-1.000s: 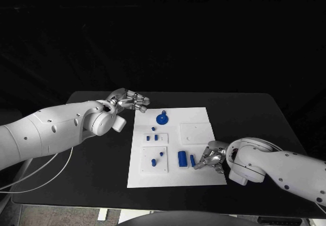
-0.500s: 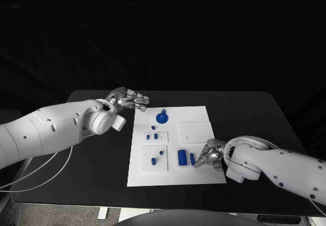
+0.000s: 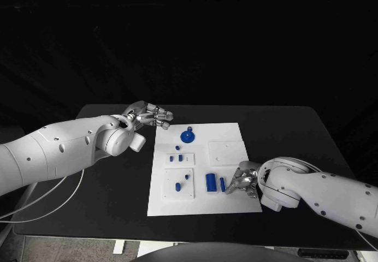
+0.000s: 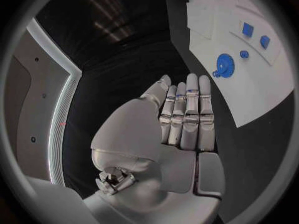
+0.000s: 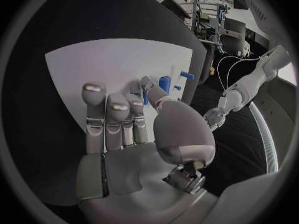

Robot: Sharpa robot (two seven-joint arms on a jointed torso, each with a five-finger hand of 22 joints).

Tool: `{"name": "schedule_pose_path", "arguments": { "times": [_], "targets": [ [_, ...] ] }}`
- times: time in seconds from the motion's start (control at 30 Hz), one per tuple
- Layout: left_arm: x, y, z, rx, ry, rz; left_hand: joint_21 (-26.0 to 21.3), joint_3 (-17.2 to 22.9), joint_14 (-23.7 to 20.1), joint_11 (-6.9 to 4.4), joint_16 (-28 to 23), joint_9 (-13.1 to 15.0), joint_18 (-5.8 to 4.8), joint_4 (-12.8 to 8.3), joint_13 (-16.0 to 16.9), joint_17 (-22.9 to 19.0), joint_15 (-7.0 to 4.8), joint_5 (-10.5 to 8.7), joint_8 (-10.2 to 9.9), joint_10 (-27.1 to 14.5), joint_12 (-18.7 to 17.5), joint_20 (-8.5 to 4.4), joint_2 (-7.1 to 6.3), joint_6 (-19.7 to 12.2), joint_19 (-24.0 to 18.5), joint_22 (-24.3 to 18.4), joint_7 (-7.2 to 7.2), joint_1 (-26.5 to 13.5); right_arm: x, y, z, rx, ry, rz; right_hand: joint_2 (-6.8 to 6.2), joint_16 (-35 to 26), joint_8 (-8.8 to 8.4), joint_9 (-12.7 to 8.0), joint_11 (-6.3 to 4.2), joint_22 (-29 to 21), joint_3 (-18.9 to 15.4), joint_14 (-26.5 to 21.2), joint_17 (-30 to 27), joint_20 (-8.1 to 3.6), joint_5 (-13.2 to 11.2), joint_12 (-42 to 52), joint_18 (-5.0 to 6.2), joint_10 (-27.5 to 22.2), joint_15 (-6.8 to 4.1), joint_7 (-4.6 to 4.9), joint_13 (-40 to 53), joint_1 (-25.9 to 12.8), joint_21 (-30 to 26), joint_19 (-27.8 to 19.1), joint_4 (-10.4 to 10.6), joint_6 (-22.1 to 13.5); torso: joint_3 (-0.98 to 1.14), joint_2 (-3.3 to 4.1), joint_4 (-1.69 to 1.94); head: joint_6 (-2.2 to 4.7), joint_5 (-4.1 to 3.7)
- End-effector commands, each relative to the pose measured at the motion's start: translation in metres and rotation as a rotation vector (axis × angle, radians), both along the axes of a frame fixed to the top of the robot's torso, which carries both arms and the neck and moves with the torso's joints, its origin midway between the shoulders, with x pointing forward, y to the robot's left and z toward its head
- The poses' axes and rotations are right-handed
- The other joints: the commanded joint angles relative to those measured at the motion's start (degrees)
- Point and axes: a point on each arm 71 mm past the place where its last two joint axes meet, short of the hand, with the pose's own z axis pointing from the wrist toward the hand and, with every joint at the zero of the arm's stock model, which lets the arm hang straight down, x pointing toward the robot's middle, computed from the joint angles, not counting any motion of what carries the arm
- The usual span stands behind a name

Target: Assemble the parts on the task board

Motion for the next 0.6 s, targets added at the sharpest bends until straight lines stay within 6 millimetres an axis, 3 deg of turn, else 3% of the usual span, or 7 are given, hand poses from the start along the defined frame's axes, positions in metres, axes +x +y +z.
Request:
{"name": "schedule_pose_path", "arguments": {
  "times": [0.03,0.2,0.27,0.37,0.47,0.53,0.6],
  "targets": [
    [0.000,-0.003,0.000,-0.011,0.005,-0.016,-0.02,0.03,-0.10,0.11,0.20,0.00,-0.12,0.23,-0.06,0.05,0.47,0.00,-0.15,-0.39,-0.16,-0.06,-0.35,-0.38,0.27,-0.05,-0.18,0.07,0.000,-0.005,-0.003,-0.041,0.007,-0.014,0.12,0.18,-0.35,-0.05,0.03,3.99,0.01,0.03,-0.10,-0.02,1.07,0.25,-0.01,0.00,-0.19,-0.01,-0.01,-0.53,0.32,3.13,-0.61,0.07,0.03,0.00,0.02,0.03,-0.03],
    [-0.001,-0.002,0.000,-0.011,0.005,-0.017,-0.02,0.03,-0.10,0.11,0.20,0.00,-0.12,0.23,-0.06,0.05,0.47,0.00,-0.15,-0.39,-0.16,-0.06,-0.35,-0.38,0.27,-0.05,-0.18,0.07,-0.001,-0.005,-0.003,-0.025,0.015,-0.013,-1.00,0.18,-0.37,-0.12,0.06,3.94,-2.39,0.01,-0.27,-0.03,4.51,0.15,0.01,-0.10,-0.18,0.00,-0.12,-1.45,0.22,3.11,-0.45,0.03,0.05,0.02,-0.02,0.22,0.05],
    [-0.001,-0.002,0.000,-0.011,0.005,-0.017,-0.02,0.03,-0.10,0.11,0.20,0.00,-0.12,0.23,-0.06,0.05,0.47,0.00,-0.15,-0.39,-0.16,-0.06,-0.35,-0.38,0.27,-0.05,-0.18,0.07,-0.001,-0.006,-0.003,-0.005,0.024,-0.011,-2.41,0.05,-0.38,-0.15,0.17,3.90,-3.99,-0.07,-0.41,-0.01,5.98,-0.09,0.06,-0.27,-0.14,0.09,-0.30,-2.24,0.03,3.05,0.34,-0.18,0.05,0.01,-0.01,0.27,0.04],
    [-0.001,-0.001,0.000,-0.011,0.003,-0.014,-0.02,0.03,-0.10,0.11,0.20,0.00,-0.12,0.23,-0.06,0.05,0.47,0.00,-0.15,-0.39,-0.16,-0.06,-0.35,-0.38,0.27,-0.05,-0.18,0.07,-0.003,-0.008,-0.003,0.042,0.036,-0.007,-4.42,-0.60,-0.37,-0.12,0.50,3.68,-6.23,-0.25,-0.96,0.11,6.01,-0.93,0.25,-0.89,0.02,0.47,-0.99,-1.60,-0.86,2.88,3.11,-1.16,0.01,-0.09,-0.12,0.63,0.01],
    [-0.001,0.000,0.001,-0.011,-0.001,-0.009,-0.02,0.03,-0.11,0.11,0.20,0.00,-0.12,0.24,-0.06,0.05,0.47,-0.01,-0.15,-0.39,-0.16,-0.06,-0.35,-0.38,0.26,-0.05,-0.18,0.06,-0.002,-0.010,-0.001,0.109,0.036,-0.006,-6.07,-1.58,-0.29,-0.04,1.10,3.24,-10.33,-0.53,-1.64,0.39,6.18,-2.21,0.69,-2.19,0.31,1.51,-2.15,-0.39,-2.58,2.64,5.85,-4.04,-0.05,-0.17,-0.23,1.35,-0.20],
    [0.000,0.001,0.001,-0.017,-0.002,-0.002,-0.02,0.04,-0.15,0.13,0.18,0.00,-0.14,0.33,-0.05,0.04,0.50,-0.10,-0.15,-0.40,-0.15,-0.04,-0.49,-0.43,0.23,-0.11,-0.17,0.01,0.001,-0.012,0.003,0.165,0.023,-0.009,-5.93,-2.05,-0.35,0.07,1.22,3.09,-13.72,-0.65,-1.63,0.41,6.05,-2.35,1.14,-2.66,0.20,1.86,-2.73,1.67,-3.44,2.71,8.07,-5.11,-0.14,-0.28,-0.30,1.94,-0.39],
    [0.001,0.003,0.001,-0.030,0.001,0.011,-0.04,0.05,-0.18,0.10,0.16,0.01,-0.13,0.29,-0.05,0.03,0.50,-0.12,-0.13,-0.34,-0.15,-0.03,-0.54,-0.37,0.22,-0.16,-0.19,0.07,0.008,-0.015,0.009,0.234,-0.005,-0.012,-6.01,-2.43,-0.33,0.08,1.25,2.96,-15.58,-0.95,-1.71,0.31,6.29,-2.48,1.34,-3.06,0.20,2.05,-3.07,2.21,-4.48,2.54,9.00,-5.63,-0.17,-0.41,-0.32,2.93,-0.68]
  ]
}}
